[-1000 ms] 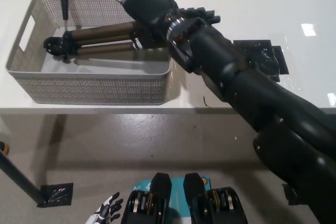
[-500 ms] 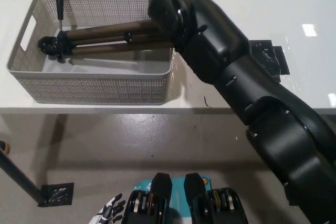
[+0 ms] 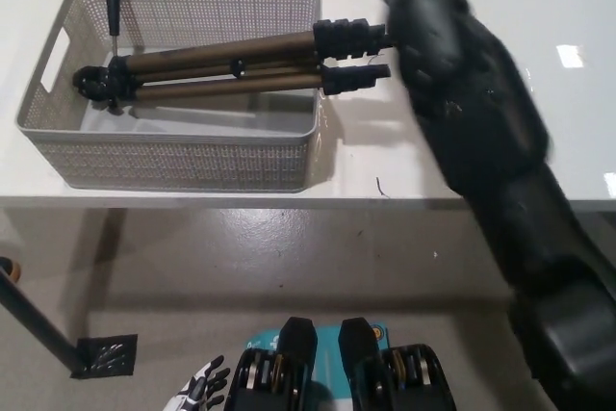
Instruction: The robot uses its right hand to pick the tripod on the desk and places it into a rectangular container on the left.
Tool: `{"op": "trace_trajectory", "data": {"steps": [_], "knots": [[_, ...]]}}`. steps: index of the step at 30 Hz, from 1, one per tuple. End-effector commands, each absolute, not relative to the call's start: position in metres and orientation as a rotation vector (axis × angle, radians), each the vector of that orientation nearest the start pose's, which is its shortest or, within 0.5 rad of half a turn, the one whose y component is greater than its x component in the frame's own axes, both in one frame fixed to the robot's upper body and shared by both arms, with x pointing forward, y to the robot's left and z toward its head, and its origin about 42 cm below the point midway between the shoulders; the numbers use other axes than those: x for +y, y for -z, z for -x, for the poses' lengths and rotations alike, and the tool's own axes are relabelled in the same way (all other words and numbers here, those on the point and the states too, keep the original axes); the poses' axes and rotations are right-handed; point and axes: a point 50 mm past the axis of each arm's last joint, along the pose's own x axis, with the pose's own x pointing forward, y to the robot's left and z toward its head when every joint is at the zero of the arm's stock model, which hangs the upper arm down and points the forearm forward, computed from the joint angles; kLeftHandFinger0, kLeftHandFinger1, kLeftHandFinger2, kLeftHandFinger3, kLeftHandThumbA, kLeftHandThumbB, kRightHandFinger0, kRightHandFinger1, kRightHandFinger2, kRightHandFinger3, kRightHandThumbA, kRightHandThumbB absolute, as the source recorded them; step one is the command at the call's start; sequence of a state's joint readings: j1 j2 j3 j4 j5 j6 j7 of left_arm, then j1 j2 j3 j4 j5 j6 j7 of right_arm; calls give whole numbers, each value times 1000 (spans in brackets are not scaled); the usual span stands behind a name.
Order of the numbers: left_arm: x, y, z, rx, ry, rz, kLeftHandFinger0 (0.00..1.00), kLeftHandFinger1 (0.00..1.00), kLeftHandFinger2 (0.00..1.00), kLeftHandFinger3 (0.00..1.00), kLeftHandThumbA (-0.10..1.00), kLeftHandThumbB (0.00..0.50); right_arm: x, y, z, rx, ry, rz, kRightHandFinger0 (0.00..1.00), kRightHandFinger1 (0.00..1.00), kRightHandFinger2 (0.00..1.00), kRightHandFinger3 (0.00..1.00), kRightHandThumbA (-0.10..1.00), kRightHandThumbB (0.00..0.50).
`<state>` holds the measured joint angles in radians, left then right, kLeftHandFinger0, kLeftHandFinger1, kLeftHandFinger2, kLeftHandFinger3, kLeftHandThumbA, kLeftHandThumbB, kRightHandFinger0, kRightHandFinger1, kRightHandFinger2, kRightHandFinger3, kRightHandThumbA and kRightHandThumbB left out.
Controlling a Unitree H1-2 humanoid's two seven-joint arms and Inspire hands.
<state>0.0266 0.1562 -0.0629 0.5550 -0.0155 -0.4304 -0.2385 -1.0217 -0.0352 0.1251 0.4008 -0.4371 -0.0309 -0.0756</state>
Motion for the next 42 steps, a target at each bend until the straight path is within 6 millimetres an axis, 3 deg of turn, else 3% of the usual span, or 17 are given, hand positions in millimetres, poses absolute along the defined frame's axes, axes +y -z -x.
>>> {"op": "trace_trajectory", "data": {"steps": [1,4,5,6,8,10,14,15,17,18,22,25,28,30,34,38,42], "knots": [[270,-1,-267,46,239,-144,1000,1000,1000,1000,1000,500,-298,-395,-231,-1228,15,-48,1000,1000,1000,1000,1000,433],[274,-10,-276,20,231,-147,1000,1000,1000,1000,1000,500,-296,-340,-222,-1073,13,-42,1000,1000,1000,1000,1000,418],[274,-14,-279,5,225,-138,1000,1000,1000,1000,1000,500,-292,-320,-219,-988,35,-69,1000,1000,1000,1000,1000,443],[274,-20,-284,-19,219,-142,1000,1000,1000,1000,1000,500,-286,-295,-219,-904,58,-91,1000,1000,1000,1000,1000,426],[274,-25,-289,-38,213,-139,1000,1000,1000,1000,1000,500,-284,-272,-221,-863,53,-86,1000,1000,1000,1000,1000,382],[275,-35,-298,-67,209,-122,1000,1000,1000,1000,1000,500,-275,-222,-225,-702,26,-128,1000,1000,1000,1000,1000,375],[275,-44,-305,-97,196,-128,1000,1000,1000,1000,1000,500,-263,-172,-240,-550,35,-149,1000,1000,1000,1000,1000,362],[276,-48,-307,-104,195,-133,1000,1000,1000,1000,1000,500,-259,-153,-248,-489,39,-139,1000,1000,1000,1000,1000,347],[278,-53,-311,-112,198,-141,1000,1000,1000,1000,1000,500,-255,-137,-255,-427,42,-143,1000,1000,1000,1000,1000,318],[279,-54,-311,-112,193,-132,1000,1000,1000,1000,1000,500,-251,-125,-260,-368,50,-162,1000,1000,1000,1000,1000,261],[282,-57,-319,-124,193,-133,1000,1000,1000,1000,1000,500,-244,-105,-272,-288,51,-216,1000,1000,1000,1000,1000,210],[282,-59,-323,-122,191,-140,1000,1000,1000,1000,1000,500,-236,-91,-277,-227,49,-232,1000,1000,1000,1000,998,236],[282,-63,-330,-135,195,-144,1000,1000,1000,1000,1000,500,-229,-82,-282,-188,28,-273,1000,1000,1000,1000,967,210],[282,-64,-334,-143,194,-145,1000,1000,1000,1000,1000,500,-228,-75,-287,-138,22,-286,1000,1000,1000,1000,931,254],[283,-68,-341,-145,189,-150,1000,1000,1000,1000,1000,500,-235,-67,-298,-107,7,-323,1000,1000,1000,1000,916,267],[281,-70,-348,-148,188,-138,1000,1000,1000,1000,1000,500,-243,-64,-308,-83,-25,-358,1000,1000,1000,1000,894,205],[280,-70,-351,-156,188,-139,1000,1000,1000,1000,1000,500,-243,-67,-315,-76,-55,-344,1000,1000,1000,1000,902,183]]}}
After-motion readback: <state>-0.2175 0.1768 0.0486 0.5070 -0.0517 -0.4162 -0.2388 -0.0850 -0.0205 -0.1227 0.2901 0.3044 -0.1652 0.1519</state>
